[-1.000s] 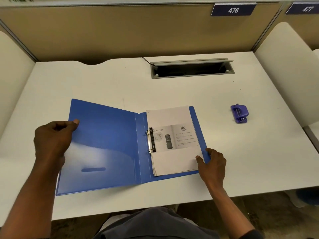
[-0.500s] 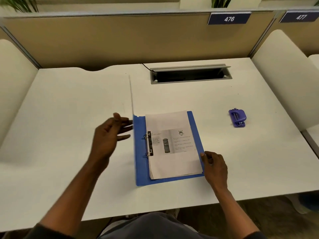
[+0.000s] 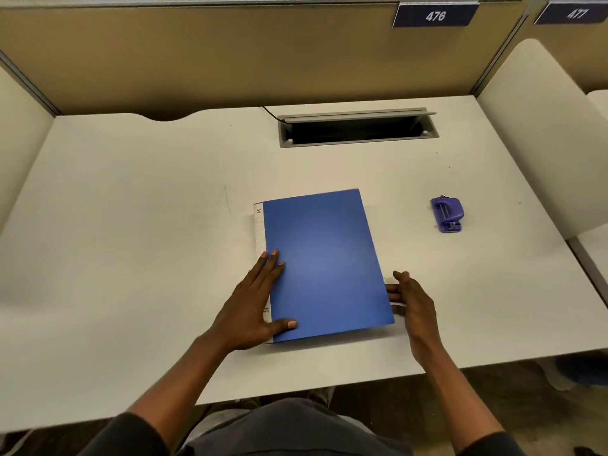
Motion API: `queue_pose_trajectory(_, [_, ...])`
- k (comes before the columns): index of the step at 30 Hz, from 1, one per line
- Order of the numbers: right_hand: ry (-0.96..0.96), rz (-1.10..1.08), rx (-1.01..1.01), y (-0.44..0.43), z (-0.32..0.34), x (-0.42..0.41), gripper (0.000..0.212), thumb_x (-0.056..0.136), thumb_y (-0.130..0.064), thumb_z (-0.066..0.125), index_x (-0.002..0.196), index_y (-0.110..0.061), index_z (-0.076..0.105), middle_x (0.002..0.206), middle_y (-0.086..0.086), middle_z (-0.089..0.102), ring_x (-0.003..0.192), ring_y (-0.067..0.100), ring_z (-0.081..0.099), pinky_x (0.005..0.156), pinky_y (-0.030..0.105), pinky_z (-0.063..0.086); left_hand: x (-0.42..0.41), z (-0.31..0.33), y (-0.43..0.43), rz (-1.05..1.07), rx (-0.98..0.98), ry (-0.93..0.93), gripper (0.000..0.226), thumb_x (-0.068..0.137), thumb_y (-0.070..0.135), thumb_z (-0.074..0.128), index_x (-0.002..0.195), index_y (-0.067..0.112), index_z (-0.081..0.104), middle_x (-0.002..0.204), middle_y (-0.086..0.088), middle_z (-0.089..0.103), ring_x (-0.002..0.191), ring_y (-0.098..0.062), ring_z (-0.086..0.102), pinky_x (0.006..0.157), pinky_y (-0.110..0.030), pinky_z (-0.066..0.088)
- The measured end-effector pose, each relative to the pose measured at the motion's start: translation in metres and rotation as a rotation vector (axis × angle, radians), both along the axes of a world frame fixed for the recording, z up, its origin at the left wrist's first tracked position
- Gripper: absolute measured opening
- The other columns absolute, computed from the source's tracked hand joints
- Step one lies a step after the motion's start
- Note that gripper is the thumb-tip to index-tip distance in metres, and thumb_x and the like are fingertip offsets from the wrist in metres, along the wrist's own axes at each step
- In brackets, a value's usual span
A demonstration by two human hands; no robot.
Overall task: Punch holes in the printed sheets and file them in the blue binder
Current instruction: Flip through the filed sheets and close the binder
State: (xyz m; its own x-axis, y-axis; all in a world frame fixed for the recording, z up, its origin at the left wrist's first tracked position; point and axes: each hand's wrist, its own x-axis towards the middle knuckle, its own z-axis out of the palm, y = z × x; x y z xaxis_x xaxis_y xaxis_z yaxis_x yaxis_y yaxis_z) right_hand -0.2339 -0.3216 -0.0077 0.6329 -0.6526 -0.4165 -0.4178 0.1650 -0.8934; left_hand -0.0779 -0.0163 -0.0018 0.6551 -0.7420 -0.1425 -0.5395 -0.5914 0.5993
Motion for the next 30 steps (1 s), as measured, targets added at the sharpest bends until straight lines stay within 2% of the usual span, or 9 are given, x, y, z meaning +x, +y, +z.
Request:
queue_pose_trajectory(2, [0.031, 0.076, -0.123, 0.001, -0.006, -0.002, 0.091, 0.062, -0.092, 0.066, 0.132, -0.034, 0.063, 0.114, -0.003, 0.074, 0.105, 0.018, 0.072, 0.084, 0.033, 0.059, 0.000, -0.003, -0.003, -0.041, 0.029, -0.028, 0.115, 0.086, 0.080, 0.062, 0.168, 0.029, -0.001, 0.174, 0.018, -0.017, 0.161, -0.008, -0.016, 0.131, -0.047, 0.024])
queue_pose_trajectory(5, [0.083, 0.220, -0.379, 0.006, -0.018, -0.004, 0.073, 0.080, -0.055, 0.080, 0.144, -0.030, 0.056, 0.123, -0.007, 0.065, 0.110, 0.014, 0.063, 0.083, 0.020, 0.053, -0.002, -0.002, -0.005, -0.050, 0.044, -0.039, 0.116, 0.086, 0.080, 0.061, 0.168, 0.029, -0.005, 0.173, 0.018, -0.021, 0.160, -0.008, -0.020, 0.125, -0.040, 0.036])
queue_pose_trajectory(7, [0.081, 0.320, -0.529, 0.009, -0.029, -0.006, 0.069, 0.084, -0.043, 0.082, 0.146, -0.031, 0.055, 0.132, -0.008, 0.055, 0.117, 0.012, 0.055, 0.085, 0.021, 0.053, -0.003, -0.002, -0.007, -0.050, 0.045, -0.039, 0.117, 0.086, 0.079, 0.061, 0.167, 0.030, -0.007, 0.172, 0.019, -0.023, 0.160, -0.007, -0.021, 0.117, -0.033, 0.045])
queue_pose_trajectory(10, [0.088, 0.434, -0.747, 0.016, -0.042, -0.006, 0.057, 0.087, -0.044, 0.079, 0.141, -0.035, 0.060, 0.148, -0.005, 0.048, 0.131, 0.017, 0.045, 0.094, 0.031, 0.051, -0.004, 0.001, -0.006, -0.046, 0.030, -0.045, 0.116, 0.087, 0.079, 0.061, 0.167, 0.031, -0.008, 0.172, 0.019, -0.023, 0.160, -0.006, -0.021, 0.108, -0.029, 0.053])
queue_pose_trajectory(14, [0.138, 0.526, -0.971, 0.022, -0.050, -0.004, 0.050, 0.092, -0.046, 0.073, 0.139, -0.033, 0.062, 0.158, -0.006, 0.046, 0.134, 0.024, 0.046, 0.098, 0.040, 0.053, -0.003, 0.001, -0.005, -0.040, 0.015, -0.050, 0.116, 0.087, 0.078, 0.061, 0.167, 0.031, -0.008, 0.172, 0.020, -0.023, 0.159, -0.006, -0.021, 0.106, -0.029, 0.055])
queue_pose_trajectory(19, [0.163, 0.592, -1.032, 0.032, -0.049, 0.005, 0.057, 0.095, -0.061, 0.047, 0.141, -0.031, 0.060, 0.160, -0.006, 0.045, 0.135, 0.025, 0.046, 0.098, 0.041, 0.054, 0.007, 0.001, 0.006, -0.025, 0.002, -0.041, 0.115, 0.086, 0.076, 0.064, 0.167, 0.033, -0.006, 0.172, 0.022, -0.022, 0.159, -0.004, -0.021, 0.108, -0.030, 0.054])
queue_pose_trajectory(24, [0.145, 0.674, -1.066, 0.052, -0.051, 0.025, 0.055, 0.096, -0.058, 0.052, 0.141, -0.028, 0.061, 0.159, -0.001, 0.046, 0.135, 0.027, 0.049, 0.100, 0.044, 0.054, 0.031, -0.001, 0.030, 0.011, -0.005, -0.011, 0.117, 0.082, 0.072, 0.073, 0.167, 0.038, 0.000, 0.171, 0.027, -0.018, 0.159, -0.001, -0.018, 0.106, -0.032, 0.056])
queue_pose_trajectory(27, [0.107, 0.697, -1.000, 0.068, -0.051, 0.046, 0.057, 0.096, -0.055, 0.057, 0.146, -0.029, 0.056, 0.162, -0.003, 0.040, 0.145, 0.024, 0.039, 0.099, 0.041, 0.058, 0.051, -0.001, 0.048, 0.048, -0.010, 0.006, 0.120, 0.077, 0.069, 0.079, 0.166, 0.040, 0.004, 0.171, 0.030, -0.016, 0.158, 0.002, -0.016, 0.109, -0.030, 0.053])
queue_pose_trajectory(30, [0.095, 0.764, -0.986, 0.085, -0.053, 0.071, 0.060, 0.098, -0.057, 0.052, 0.152, -0.031, 0.049, 0.167, -0.005, 0.030, 0.152, 0.021, 0.030, 0.101, 0.038, 0.055, 0.070, -0.002, 0.068, 0.089, -0.016, 0.028, 0.122, 0.074, 0.065, 0.084, 0.166, 0.040, 0.008, 0.171, 0.031, -0.015, 0.158, 0.003, -0.016, 0.111, -0.026, 0.048])
